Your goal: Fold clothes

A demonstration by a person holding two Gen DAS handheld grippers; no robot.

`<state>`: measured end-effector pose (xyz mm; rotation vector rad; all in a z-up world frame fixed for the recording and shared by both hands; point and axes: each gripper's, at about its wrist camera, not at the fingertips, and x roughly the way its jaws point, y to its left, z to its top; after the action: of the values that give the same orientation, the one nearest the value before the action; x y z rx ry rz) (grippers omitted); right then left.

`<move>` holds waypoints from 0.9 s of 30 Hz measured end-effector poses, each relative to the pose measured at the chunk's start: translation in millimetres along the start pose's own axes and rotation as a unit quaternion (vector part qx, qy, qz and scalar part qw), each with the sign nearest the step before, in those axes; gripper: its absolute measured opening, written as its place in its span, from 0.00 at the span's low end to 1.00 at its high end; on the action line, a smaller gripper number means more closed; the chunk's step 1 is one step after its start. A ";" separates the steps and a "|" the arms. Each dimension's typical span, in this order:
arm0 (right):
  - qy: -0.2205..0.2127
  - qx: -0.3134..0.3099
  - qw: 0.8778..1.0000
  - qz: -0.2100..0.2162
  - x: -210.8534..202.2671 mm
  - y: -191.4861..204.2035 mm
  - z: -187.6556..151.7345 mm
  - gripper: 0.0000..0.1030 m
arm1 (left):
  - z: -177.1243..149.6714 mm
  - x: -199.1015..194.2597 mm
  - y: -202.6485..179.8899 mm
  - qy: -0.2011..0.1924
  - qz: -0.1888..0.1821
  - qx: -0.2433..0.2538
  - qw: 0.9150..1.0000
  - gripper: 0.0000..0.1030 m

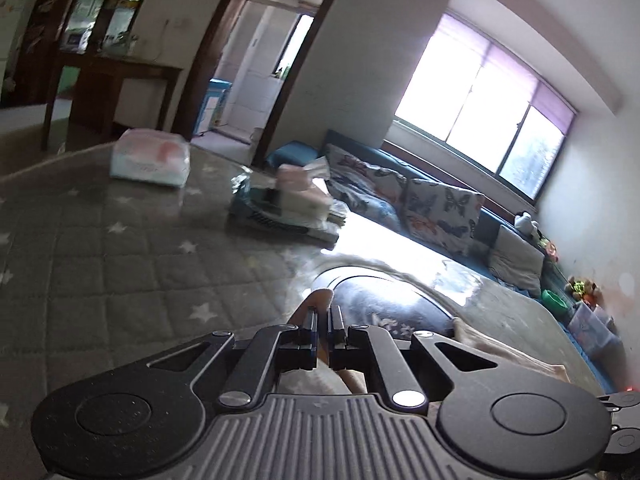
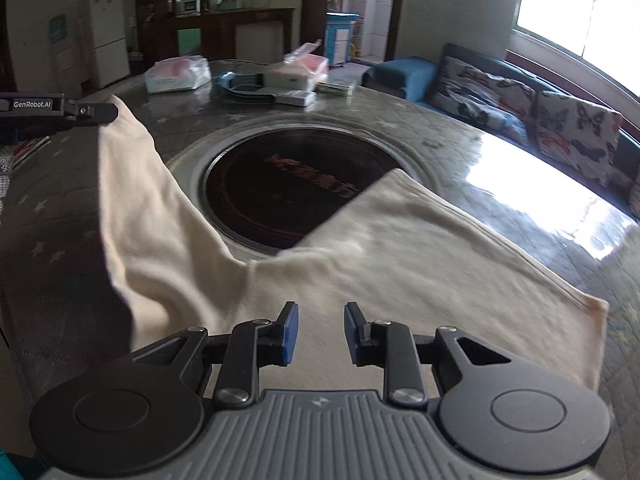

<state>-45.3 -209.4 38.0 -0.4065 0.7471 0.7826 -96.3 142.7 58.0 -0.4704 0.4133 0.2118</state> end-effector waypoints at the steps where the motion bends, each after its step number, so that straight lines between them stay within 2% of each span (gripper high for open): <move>1: -0.001 -0.003 1.000 0.003 3.8 3.3 2.7 0.24 | -3.1 0.5 2.8 0.002 0.004 -0.003 1.000 0.05; 9: 0.005 -0.001 0.999 0.033 33.9 10.6 17.0 0.24 | -20.9 0.1 19.6 0.017 0.016 -0.033 0.999 0.05; 14: 0.004 0.000 0.999 0.034 32.4 12.3 16.5 0.24 | -23.6 3.3 24.5 0.026 0.021 -0.038 0.999 0.05; 17: 0.000 -0.029 0.999 0.035 17.2 19.3 14.0 0.24 | -20.7 6.9 25.3 0.029 0.022 -0.037 0.999 0.05; 21: 0.004 -0.068 0.996 0.057 0.3 37.0 6.2 0.24 | -16.3 13.6 21.8 0.027 0.021 -0.031 0.999 0.05; 27: 0.021 -0.112 0.989 0.094 -2.8 66.9 -10.2 0.24 | -4.9 19.3 14.8 0.021 0.017 -0.018 0.999 0.05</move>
<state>-101.7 -173.1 29.1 -0.5620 0.7468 1.0427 -84.9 155.3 39.9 -0.5045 0.4600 0.2436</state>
